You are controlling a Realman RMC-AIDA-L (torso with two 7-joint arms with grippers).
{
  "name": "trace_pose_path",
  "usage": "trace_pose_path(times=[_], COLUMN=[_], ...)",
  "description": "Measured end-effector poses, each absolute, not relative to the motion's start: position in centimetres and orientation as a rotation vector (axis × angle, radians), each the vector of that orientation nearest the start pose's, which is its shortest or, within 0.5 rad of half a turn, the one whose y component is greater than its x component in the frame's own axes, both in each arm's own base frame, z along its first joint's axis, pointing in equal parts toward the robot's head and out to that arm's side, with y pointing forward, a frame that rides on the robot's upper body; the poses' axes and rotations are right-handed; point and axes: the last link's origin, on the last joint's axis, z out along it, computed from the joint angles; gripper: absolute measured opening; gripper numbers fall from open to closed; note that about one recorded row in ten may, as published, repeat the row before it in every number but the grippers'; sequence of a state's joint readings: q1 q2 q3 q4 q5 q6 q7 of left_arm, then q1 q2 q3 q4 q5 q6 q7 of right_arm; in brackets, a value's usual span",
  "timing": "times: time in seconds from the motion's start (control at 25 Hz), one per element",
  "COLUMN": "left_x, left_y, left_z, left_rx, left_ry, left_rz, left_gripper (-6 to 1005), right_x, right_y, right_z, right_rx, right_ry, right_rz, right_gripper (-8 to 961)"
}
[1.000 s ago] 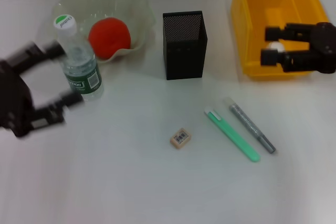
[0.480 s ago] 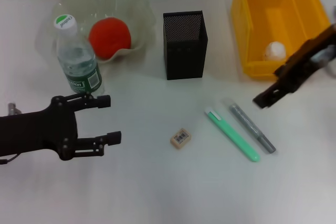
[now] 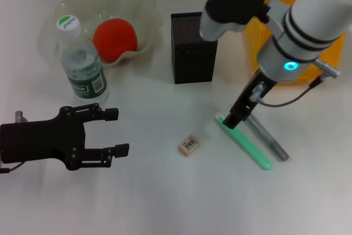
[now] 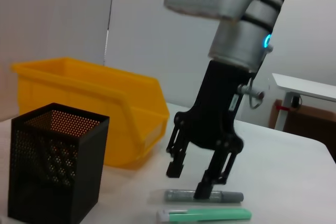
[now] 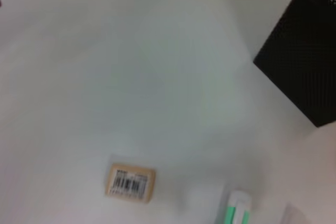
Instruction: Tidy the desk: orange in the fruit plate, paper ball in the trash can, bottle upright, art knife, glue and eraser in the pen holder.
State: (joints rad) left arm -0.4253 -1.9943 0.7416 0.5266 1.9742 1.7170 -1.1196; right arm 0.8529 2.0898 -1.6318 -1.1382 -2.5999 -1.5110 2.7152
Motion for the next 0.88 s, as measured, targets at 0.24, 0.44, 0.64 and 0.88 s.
trace_pose_path(times=[0.24, 0.44, 0.64, 0.88], left_x=[-29.9, -29.9, -29.9, -30.0], left_y=[27.8, 28.0, 28.1, 28.3], left_z=[0.7, 0.7, 0.8, 0.8], left_rx=[-2.844, -2.842, -2.831, -2.825], left_ry=[-0.459, -0.46, -0.461, -0.461], left_rz=[-0.73, -0.721, -0.717, -0.708], left_gripper=[831, 831, 831, 831], right_x=[13.5, 13.9, 14.4, 14.2], right_y=[36.9, 36.9, 37.0, 37.0], right_z=[-7.8, -8.7, -9.5, -10.1], right_rx=[-2.642, -2.658, -2.654, -2.668], right_ry=[0.746, 0.752, 0.732, 0.724], right_rz=[-0.751, -0.734, -0.755, -0.744], right_gripper=[606, 578, 551, 269])
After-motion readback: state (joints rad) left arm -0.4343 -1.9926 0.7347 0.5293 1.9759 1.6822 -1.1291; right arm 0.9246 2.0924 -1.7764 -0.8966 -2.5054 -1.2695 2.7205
